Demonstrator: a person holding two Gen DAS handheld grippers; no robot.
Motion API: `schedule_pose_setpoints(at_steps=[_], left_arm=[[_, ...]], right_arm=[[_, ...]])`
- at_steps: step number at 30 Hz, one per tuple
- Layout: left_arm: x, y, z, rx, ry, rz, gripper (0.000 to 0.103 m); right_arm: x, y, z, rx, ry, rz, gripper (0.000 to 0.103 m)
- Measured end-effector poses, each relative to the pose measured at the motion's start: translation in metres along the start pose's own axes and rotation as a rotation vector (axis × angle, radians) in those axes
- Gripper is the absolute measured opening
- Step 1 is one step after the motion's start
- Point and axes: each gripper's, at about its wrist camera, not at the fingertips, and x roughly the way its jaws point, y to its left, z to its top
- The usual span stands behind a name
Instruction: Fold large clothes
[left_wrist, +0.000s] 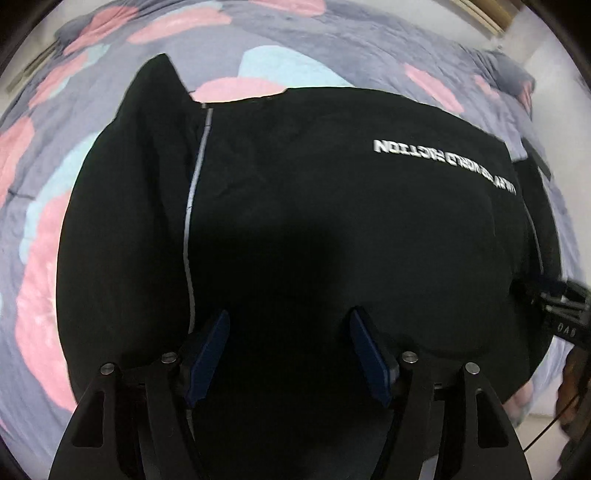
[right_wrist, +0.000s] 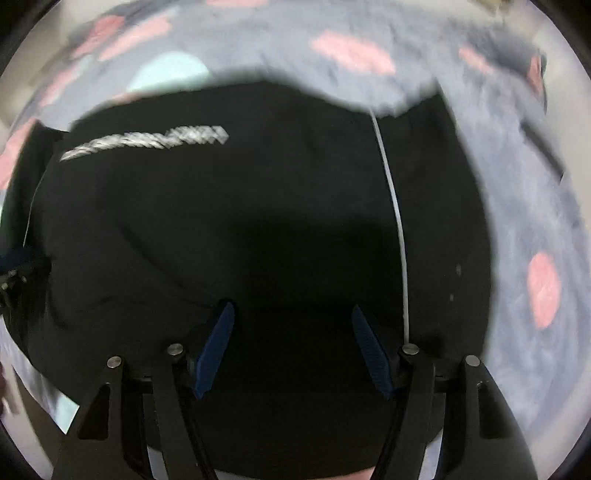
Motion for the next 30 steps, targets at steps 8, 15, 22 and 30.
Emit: schedule_pose_setpoints(at_steps=[8, 15, 22, 30], left_arm=[[-0.048, -0.013, -0.001, 0.042, -0.067, 0.032, 0.068], [-0.154, -0.052, -0.02, 0.133, -0.257, 0.062, 0.069], [-0.227, -0.086, -0.035, 0.138, -0.41, 0.164, 0.07], [-0.261, -0.108, -0.045, 0.103, -0.471, 0.14, 0.072]], right_arm=[[-0.027, -0.01, 0.004, 0.073, 0.025, 0.011, 0.068], [-0.13, -0.003, -0.015, 0.091, -0.14, 0.008, 0.068], [-0.192, 0.005, -0.041, 0.099, -0.245, -0.09, 0.069], [-0.242, 0.025, -0.05, 0.031, -0.375, -0.14, 0.069]])
